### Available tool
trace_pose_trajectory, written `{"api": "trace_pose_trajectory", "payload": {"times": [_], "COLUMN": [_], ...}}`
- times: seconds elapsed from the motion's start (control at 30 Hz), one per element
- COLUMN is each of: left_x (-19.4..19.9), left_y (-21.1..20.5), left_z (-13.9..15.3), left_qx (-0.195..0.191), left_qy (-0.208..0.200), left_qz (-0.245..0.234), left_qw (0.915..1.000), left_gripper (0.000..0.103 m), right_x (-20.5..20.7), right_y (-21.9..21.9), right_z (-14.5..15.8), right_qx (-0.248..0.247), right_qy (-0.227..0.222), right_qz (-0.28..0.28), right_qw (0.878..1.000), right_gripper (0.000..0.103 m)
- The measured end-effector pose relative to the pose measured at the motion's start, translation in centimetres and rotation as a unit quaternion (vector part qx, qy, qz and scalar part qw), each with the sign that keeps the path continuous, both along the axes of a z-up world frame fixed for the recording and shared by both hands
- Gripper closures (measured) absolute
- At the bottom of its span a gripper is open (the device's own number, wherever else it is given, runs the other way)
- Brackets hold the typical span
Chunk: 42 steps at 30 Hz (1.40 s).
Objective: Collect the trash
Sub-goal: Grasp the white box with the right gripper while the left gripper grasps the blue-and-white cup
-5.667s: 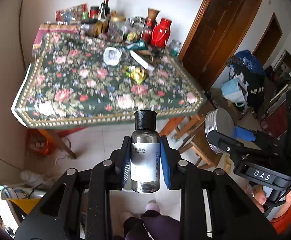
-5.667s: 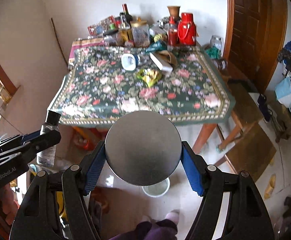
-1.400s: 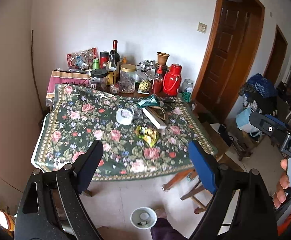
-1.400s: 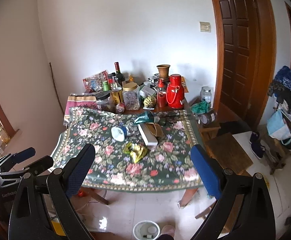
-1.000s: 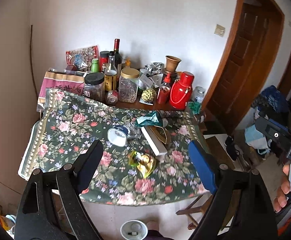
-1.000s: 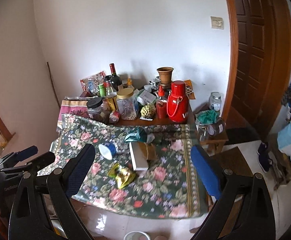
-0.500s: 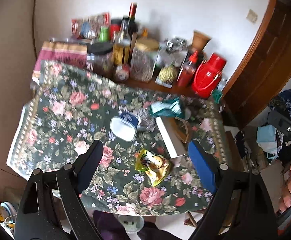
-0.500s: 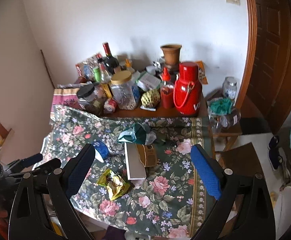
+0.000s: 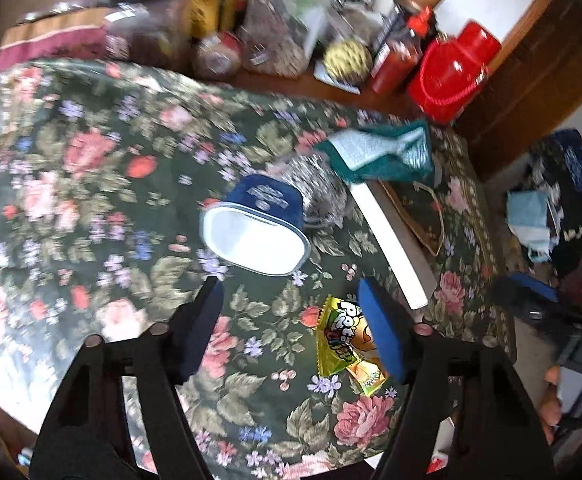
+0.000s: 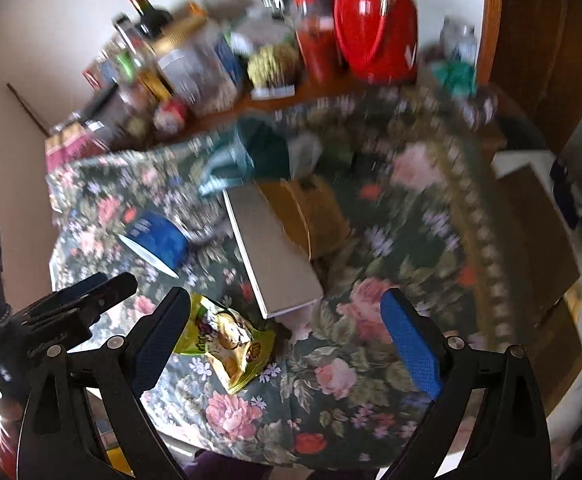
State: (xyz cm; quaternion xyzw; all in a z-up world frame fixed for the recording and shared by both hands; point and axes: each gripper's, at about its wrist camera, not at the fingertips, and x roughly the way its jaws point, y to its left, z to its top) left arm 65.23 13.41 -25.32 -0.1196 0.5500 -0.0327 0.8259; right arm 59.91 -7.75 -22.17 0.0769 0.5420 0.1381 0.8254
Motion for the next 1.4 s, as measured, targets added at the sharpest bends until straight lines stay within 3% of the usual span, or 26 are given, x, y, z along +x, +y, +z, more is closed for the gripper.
{"api": "trace_pose_trajectory", "payload": {"times": [0.33,0.57,0.63,0.73,0.87,1.4], "left_x": [2.3,3.1,3.6,4.2,4.4,1.2], "left_y": [-0.3,-0.1,-0.1,0.0,0.3,1.6], "left_z": [-4.0,-4.3,-4.5,-4.7,-3.8,2.9], "left_qx": [0.003,0.008,0.011,0.019,0.037,0.036], "left_qy": [0.002,-0.011,-0.011,-0.012,-0.026,-0.077], "left_qz": [-0.011,0.004,0.005,0.004,0.001,0.025], "left_qw": [0.9999,0.9999,0.9999,0.9997,0.999,0.9961], "left_gripper": [0.077,0.083,0.092,0.094,0.099,0.1], "right_x": [2.6,3.6,3.6,3.6,3.6,-0.3], "right_y": [2.4,3.1,3.6,4.2,4.6,4.3], "right_z": [-5.3,-5.9,-5.9,-5.9,-5.9,0.4], "right_qx": [-0.031,-0.044,-0.053,-0.067,-0.053,-0.018], "right_qy": [0.035,0.021,0.013,0.002,0.006,-0.037], "right_qz": [0.037,0.064,0.071,0.077,0.08,0.081], "right_qw": [0.998,0.997,0.996,0.995,0.995,0.996], "right_gripper": [0.031,0.038,0.038,0.048,0.052,0.053]}}
